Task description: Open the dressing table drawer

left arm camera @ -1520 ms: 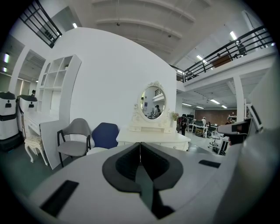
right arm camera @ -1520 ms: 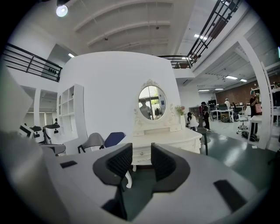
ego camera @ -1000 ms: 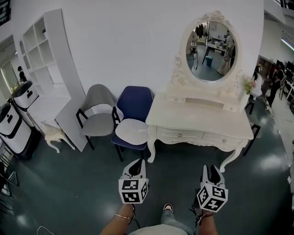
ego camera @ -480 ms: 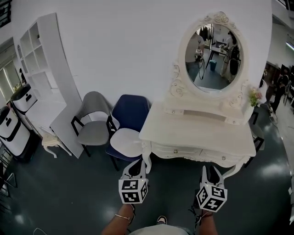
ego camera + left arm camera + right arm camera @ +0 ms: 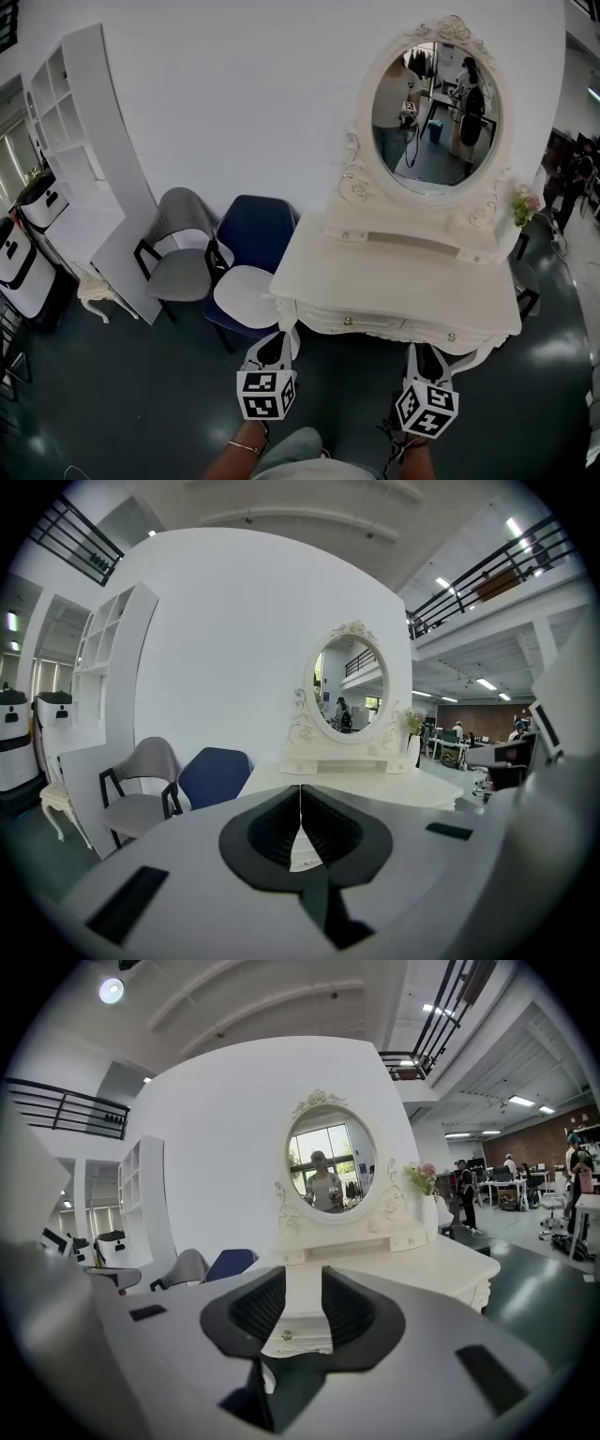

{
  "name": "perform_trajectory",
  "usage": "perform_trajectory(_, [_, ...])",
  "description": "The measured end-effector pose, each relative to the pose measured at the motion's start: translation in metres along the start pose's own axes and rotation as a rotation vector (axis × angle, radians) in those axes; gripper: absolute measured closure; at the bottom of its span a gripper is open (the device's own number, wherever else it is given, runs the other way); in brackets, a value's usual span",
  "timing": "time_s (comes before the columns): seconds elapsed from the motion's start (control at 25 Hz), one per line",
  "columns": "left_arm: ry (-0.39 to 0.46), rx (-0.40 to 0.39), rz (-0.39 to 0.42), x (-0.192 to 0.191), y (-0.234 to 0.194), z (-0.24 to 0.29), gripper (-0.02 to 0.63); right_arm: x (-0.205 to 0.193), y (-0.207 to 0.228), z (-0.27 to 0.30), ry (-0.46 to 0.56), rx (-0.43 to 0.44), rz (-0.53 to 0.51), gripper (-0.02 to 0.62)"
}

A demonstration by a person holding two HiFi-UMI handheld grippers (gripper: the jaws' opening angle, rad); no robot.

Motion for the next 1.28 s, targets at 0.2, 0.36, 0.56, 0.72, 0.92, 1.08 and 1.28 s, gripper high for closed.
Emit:
perform_trajectory(0.2, [0.007,0.015,0.004,0.017,-0.009,0.019,0.586,0.006,0.005,0.021,-0.012,-0.005,0.015,0.469])
perform_trajectory(0.36, [0.017,0.016,-0.021,0.03,-0.02,0.046,0.586,0.016,0.001,0.046,-0.009,-0.001,0.012,0.469])
perform_trajectory(0.56, [0.013,-0.001,-0.029,0.054,-0.033,0.091,0.586,0.037,-0.002,0.086,-0.014,-0.012,0.014,0.469])
perform_trajectory(0.72, [0.019,-0.023,-0.016,0.089,-0.043,0.129,0.586,0.069,-0.004,0.12,0.0,-0.031,0.014,0.469])
perform_trajectory(0.92, [0.026,-0.042,-0.015,0.135,-0.065,0.18,0.586,0.112,-0.014,0.167,0.015,-0.042,0.008,0.469])
perform_trajectory(1.08, [0.044,-0.061,-0.007,0.17,-0.079,0.22,0.586,0.143,-0.018,0.206,0.027,-0.056,0.011,0.469])
perform_trajectory(1.28, [0.04,-0.07,-0.001,0.201,-0.103,0.266,0.586,0.174,-0.034,0.255,0.036,-0.058,0.009,0.469])
Point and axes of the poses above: the fingertips, and each gripper's own axes: z forward along the fingers, y to its right, x out of its top, the point moved 5 cm from there along -z, backward along the fingers, and after that the axes turned 15 degrees about -y, right-handed, at the moved point
